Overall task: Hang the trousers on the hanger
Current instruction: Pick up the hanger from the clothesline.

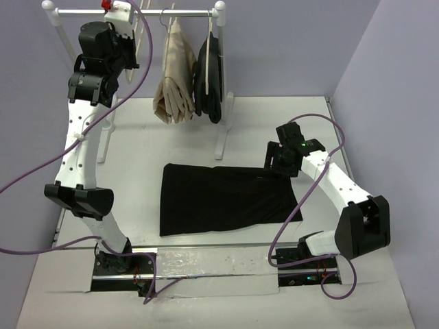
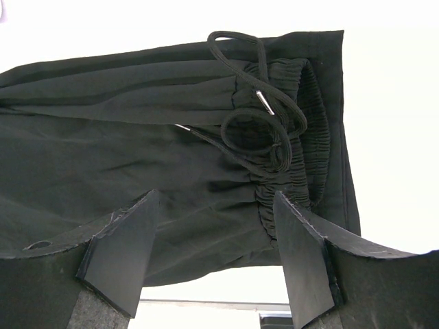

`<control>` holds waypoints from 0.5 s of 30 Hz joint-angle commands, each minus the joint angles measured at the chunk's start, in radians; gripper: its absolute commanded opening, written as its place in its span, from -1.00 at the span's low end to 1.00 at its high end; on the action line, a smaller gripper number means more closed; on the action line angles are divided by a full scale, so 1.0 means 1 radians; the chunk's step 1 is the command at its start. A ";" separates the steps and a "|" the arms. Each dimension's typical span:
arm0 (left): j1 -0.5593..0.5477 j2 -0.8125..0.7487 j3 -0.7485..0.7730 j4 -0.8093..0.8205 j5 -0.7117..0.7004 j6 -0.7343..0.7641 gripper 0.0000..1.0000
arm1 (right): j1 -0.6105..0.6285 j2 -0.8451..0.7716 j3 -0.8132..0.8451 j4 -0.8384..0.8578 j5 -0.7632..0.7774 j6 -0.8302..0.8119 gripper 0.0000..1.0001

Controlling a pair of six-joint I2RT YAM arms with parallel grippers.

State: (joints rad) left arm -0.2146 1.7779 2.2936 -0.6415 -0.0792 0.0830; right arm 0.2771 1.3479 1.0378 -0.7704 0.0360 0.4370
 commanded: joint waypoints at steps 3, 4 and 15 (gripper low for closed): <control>0.010 -0.132 -0.118 0.019 -0.054 -0.022 -1.00 | 0.004 -0.027 0.018 0.022 -0.016 -0.014 0.47; 0.017 -0.144 -0.138 0.011 -0.054 -0.023 -1.00 | 0.005 -0.027 0.019 0.023 -0.025 -0.015 0.47; 0.070 -0.276 -0.267 -0.021 0.007 -0.155 -1.00 | 0.027 -0.004 0.060 0.051 -0.079 -0.018 0.44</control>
State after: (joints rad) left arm -0.1429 1.5623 2.0556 -0.6964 -0.1005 -0.0170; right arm 0.2901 1.3483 1.0481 -0.7593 -0.0254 0.4282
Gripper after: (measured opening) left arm 0.053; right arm 0.724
